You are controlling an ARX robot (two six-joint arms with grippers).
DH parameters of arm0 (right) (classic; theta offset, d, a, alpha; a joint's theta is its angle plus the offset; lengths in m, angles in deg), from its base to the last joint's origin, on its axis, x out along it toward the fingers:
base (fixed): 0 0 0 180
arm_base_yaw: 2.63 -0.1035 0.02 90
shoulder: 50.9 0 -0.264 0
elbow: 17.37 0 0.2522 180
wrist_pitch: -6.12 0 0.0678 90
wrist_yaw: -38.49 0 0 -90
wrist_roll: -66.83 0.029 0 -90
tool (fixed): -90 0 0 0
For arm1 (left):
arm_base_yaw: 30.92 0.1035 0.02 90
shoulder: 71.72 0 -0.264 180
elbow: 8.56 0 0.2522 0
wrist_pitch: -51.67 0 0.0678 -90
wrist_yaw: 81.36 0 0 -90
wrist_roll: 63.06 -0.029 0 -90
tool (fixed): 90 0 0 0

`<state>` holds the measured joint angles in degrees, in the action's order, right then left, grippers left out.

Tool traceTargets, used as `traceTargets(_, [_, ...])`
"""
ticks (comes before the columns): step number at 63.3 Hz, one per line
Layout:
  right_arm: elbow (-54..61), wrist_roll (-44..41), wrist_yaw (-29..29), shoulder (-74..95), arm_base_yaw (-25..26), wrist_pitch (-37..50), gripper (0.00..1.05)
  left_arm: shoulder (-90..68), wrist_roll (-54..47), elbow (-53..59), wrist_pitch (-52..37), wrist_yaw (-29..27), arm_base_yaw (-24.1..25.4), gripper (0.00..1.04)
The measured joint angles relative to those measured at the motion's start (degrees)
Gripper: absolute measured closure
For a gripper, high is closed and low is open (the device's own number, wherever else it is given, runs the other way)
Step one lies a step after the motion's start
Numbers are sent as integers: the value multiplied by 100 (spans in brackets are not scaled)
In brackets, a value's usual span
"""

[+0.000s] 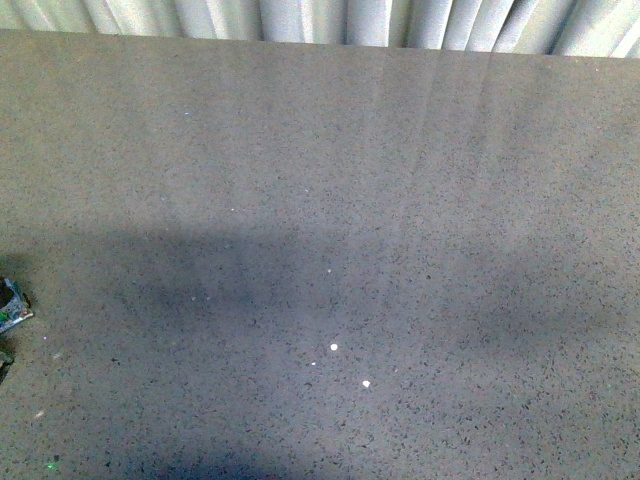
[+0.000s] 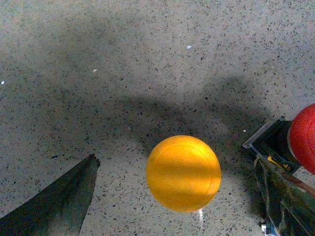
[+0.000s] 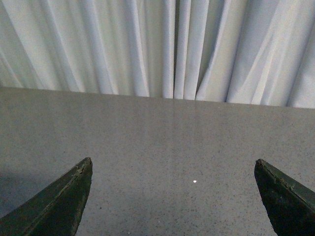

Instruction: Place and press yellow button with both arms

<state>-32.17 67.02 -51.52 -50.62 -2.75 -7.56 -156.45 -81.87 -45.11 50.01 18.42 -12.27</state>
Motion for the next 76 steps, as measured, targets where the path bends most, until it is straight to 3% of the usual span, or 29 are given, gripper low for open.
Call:
traceTargets(13, [0, 0, 0, 0, 0, 0, 9, -20, 0, 0, -2, -37, -2, 17])
traceTargets(19, [0, 0, 0, 0, 0, 0, 9, -50, 0, 0, -11, -46, -11, 28])
traceTargets(40, [0, 0, 0, 0, 0, 0, 9, -83, -2, 0, -72, -61, -35, 50])
traceTargets(51, [0, 0, 0, 0, 0, 0, 9, -87, -4, 0, -109, -74, -50, 71])
traceTargets(76, [0, 0, 0, 0, 0, 0, 9, -85, -20, 0, -120, -74, -70, 72])
